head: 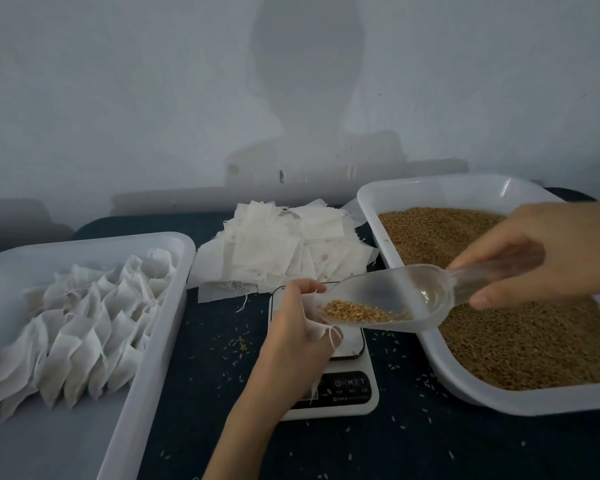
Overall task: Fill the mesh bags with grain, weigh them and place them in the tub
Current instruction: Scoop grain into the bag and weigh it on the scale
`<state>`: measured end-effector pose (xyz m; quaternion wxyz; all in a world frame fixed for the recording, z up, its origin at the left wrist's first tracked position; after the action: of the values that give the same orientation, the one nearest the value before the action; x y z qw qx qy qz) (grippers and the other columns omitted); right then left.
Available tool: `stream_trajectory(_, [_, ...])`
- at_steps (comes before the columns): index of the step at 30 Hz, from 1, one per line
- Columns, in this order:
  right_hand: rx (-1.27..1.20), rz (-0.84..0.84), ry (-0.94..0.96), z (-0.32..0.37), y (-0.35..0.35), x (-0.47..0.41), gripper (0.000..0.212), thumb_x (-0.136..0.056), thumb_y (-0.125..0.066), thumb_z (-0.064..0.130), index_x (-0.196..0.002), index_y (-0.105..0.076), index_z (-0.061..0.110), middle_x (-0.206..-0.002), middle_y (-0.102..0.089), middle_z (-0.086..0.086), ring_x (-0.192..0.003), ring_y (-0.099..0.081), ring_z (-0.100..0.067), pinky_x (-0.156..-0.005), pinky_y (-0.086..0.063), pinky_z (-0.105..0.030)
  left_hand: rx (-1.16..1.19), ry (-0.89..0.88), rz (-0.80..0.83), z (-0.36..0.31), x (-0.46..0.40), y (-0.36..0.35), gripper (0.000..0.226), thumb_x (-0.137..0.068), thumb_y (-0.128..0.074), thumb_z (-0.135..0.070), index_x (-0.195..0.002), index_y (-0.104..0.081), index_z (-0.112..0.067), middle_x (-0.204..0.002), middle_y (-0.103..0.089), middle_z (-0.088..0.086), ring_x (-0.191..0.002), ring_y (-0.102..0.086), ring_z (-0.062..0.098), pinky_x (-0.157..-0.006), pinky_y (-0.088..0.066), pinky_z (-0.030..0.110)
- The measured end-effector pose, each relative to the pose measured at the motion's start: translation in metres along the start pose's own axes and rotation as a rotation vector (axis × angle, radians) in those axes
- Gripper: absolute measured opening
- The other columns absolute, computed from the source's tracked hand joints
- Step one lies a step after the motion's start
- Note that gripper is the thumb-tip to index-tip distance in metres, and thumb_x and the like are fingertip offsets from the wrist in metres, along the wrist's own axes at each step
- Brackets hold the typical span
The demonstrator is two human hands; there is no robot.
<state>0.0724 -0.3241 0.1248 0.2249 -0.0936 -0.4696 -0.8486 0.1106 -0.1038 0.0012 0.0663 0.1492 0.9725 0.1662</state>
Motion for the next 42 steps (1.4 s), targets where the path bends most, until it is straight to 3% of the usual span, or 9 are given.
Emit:
stream_trajectory(4, [-0.268, -0.097, 0.012, -0.028, -0.019, 0.004, 0.057, -0.049, -0.069, 0.078, -0.102, -0.065, 0.057, -0.073, -0.069, -0.006, -0.046, -0.054, -0.006, -0.046, -0.043, -0.015, 0.169, -0.074, -0.065, -0.007, -0.016, 0.013, 0.036, -0.085, -0.063, -0.004, -0.109, -0.048, -0.026, -0.098, -0.058, 0.005, -0.067, -0.057, -0.006, -0.059, -0.048, 0.011])
stream_trajectory(8, [-0.547, -0.341, -0.027, -0.051, -0.033, 0.004, 0.063, -0.044, -0.078, 0.072, -0.101, -0.071, 0.045, -0.071, -0.067, -0.011, -0.047, -0.054, -0.011, -0.046, -0.046, -0.018, 0.260, -0.188, -0.162, -0.008, -0.035, 0.022, 0.037, -0.079, -0.064, -0.012, -0.111, -0.049, -0.024, -0.092, -0.061, -0.017, -0.072, -0.057, -0.005, -0.062, -0.049, 0.012])
stream_trajectory(11, [-0.665, -0.626, -0.083, -0.064, -0.044, 0.000, 0.044, -0.057, -0.076, 0.052, -0.098, -0.072, 0.039, -0.071, -0.069, -0.005, -0.050, -0.057, -0.010, -0.052, -0.048, -0.026, 0.181, -0.174, -0.123, 0.004, -0.044, 0.012, 0.041, -0.082, -0.063, 0.000, -0.115, -0.047, -0.020, -0.104, -0.057, 0.005, -0.086, -0.059, 0.016, -0.069, -0.054, 0.023])
stream_trajectory(15, [-0.614, -0.804, -0.175, -0.075, -0.060, -0.005, 0.034, -0.075, -0.071, 0.035, -0.107, -0.064, 0.039, -0.069, -0.069, 0.005, -0.051, -0.058, -0.009, -0.052, -0.048, -0.025, 0.069, -0.156, -0.078, 0.016, -0.046, 0.004, 0.051, -0.081, -0.070, -0.006, -0.119, -0.044, -0.027, -0.111, -0.054, -0.002, -0.091, -0.058, 0.005, -0.070, -0.050, 0.013])
stream_trajectory(17, [-0.523, -0.849, -0.198, -0.079, -0.062, -0.005, 0.031, -0.079, -0.070, 0.035, -0.109, -0.062, 0.042, -0.067, -0.069, 0.008, -0.054, -0.060, -0.011, -0.052, -0.046, -0.024, 0.008, -0.176, -0.060, 0.013, -0.046, 0.005, 0.059, -0.079, -0.075, -0.014, -0.124, -0.041, -0.032, -0.115, -0.054, -0.007, -0.107, -0.054, 0.002, -0.082, -0.043, 0.007])
stream_trajectory(22, [-0.325, -0.875, -0.193, -0.076, -0.062, -0.007, 0.024, -0.081, -0.068, 0.038, -0.099, -0.057, 0.051, -0.062, -0.067, 0.017, -0.052, -0.062, -0.007, -0.052, -0.042, -0.021, 0.061, -0.315, -0.097, -0.004, -0.027, 0.021, 0.064, -0.076, -0.071, -0.031, -0.133, -0.042, -0.024, -0.127, -0.055, -0.010, -0.128, -0.047, 0.009, -0.108, -0.034, 0.024])
stream_trajectory(28, [-0.319, -0.871, -0.203, -0.078, -0.064, -0.007, 0.026, -0.080, -0.067, 0.043, -0.102, -0.057, 0.052, -0.067, -0.067, 0.024, -0.051, -0.062, -0.003, -0.053, -0.045, -0.023, 0.428, -0.258, -0.653, 0.008, 0.009, 0.062, 0.010, -0.091, -0.050, -0.014, -0.099, -0.057, -0.012, -0.090, -0.064, 0.003, -0.089, -0.063, 0.015, -0.085, -0.052, 0.032])
stream_trajectory(30, [-0.342, -0.877, -0.199, -0.079, -0.064, -0.007, 0.026, -0.079, -0.067, 0.043, -0.100, -0.057, 0.054, -0.069, -0.066, 0.028, -0.052, -0.063, -0.002, -0.054, -0.045, -0.024, 0.455, -0.208, -0.734, 0.016, 0.016, 0.068, 0.015, -0.096, -0.046, -0.009, -0.089, -0.056, -0.017, -0.081, -0.061, 0.000, -0.081, -0.060, 0.012, -0.082, -0.052, 0.030])
stream_trajectory(42, [-0.359, -0.878, -0.217, -0.080, -0.066, -0.005, 0.022, -0.069, -0.062, 0.058, -0.082, -0.053, 0.075, -0.074, -0.068, 0.025, -0.053, -0.064, -0.004, -0.047, -0.052, -0.033, 0.449, -0.146, -0.773, 0.025, 0.022, 0.069, 0.029, -0.097, -0.042, -0.004, -0.082, -0.057, -0.022, -0.077, -0.060, -0.002, -0.077, -0.058, 0.011, -0.076, -0.053, 0.024])
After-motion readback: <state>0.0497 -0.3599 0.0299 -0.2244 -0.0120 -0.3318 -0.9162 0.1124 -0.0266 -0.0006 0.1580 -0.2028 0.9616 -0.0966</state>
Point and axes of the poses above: each hand's wrist, its own x-axis away from the middle knuckle, its own y-axis out of the back of the hand, z = x × y, the point moved 5 cm from there along -x, towards the middle knuckle
